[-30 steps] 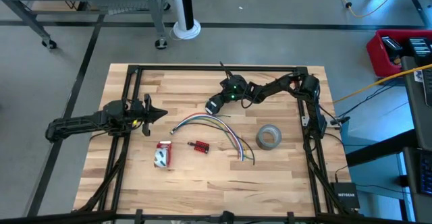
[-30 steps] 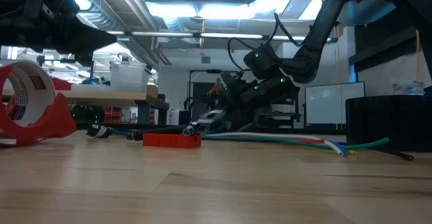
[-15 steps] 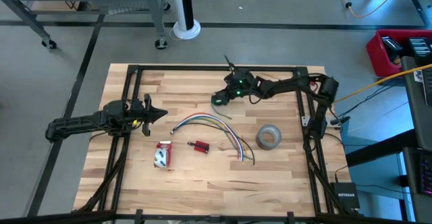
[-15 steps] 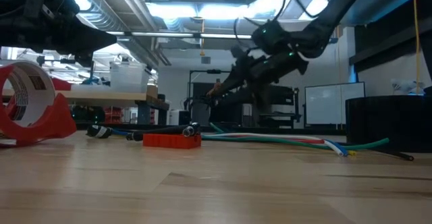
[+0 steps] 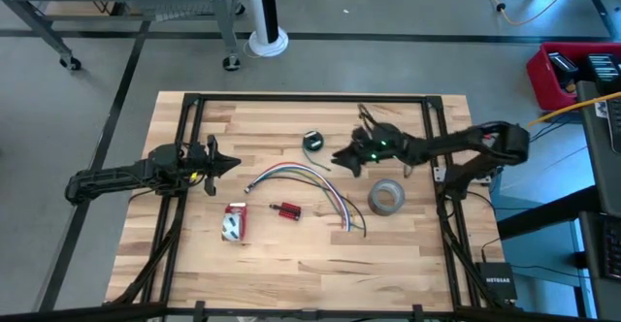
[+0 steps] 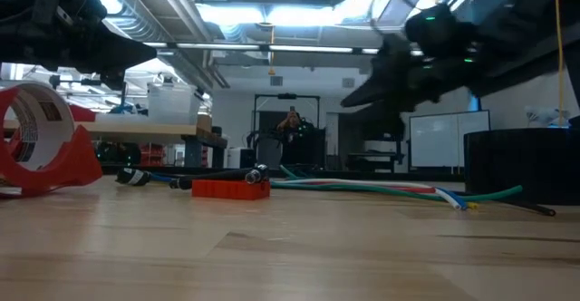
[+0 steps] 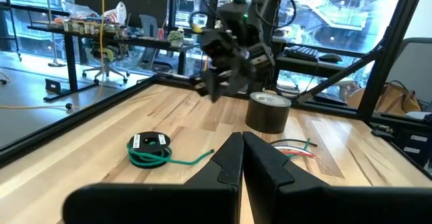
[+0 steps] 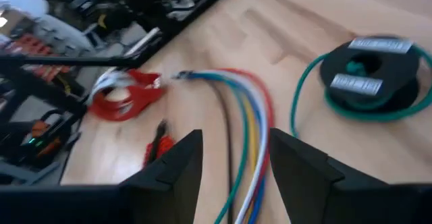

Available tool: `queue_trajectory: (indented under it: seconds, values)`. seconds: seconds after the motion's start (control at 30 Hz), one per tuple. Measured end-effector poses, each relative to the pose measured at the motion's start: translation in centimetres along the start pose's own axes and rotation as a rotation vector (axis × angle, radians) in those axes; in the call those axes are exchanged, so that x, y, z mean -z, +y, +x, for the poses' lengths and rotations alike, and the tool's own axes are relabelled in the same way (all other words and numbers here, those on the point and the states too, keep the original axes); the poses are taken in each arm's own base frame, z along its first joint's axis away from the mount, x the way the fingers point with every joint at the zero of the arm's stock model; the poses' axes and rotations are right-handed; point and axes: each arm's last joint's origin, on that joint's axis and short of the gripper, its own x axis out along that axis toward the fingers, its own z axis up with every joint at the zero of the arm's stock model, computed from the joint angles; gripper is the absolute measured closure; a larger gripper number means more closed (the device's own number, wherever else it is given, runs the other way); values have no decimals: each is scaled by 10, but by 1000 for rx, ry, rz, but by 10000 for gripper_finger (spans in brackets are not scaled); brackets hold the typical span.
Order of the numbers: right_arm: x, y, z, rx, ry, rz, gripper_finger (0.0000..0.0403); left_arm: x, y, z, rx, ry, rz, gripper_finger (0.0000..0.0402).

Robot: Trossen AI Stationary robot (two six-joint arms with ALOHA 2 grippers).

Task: Coil cords
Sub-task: Return to Home Position

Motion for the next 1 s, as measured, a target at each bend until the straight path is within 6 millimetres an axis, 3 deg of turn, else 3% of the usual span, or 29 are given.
queue_trajectory:
  seconds: [0.2,0.37,0.63,0.7,1.0]
  values:
    - [29,15,-35,-82,-29,-42,230,0,0,0,0,0,0,398]
    - [41,27,-59,-150,-72,-73,230,0,0,0,0,1,0,398]
    - [63,22,-94,-97,-208,-78,230,0,0,0,0,1,0,398]
    - [72,19,-100,-102,-214,-66,230,0,0,0,0,1,0,398]
    - [74,20,-113,-84,-198,-43,230,0,0,0,0,1,0,398]
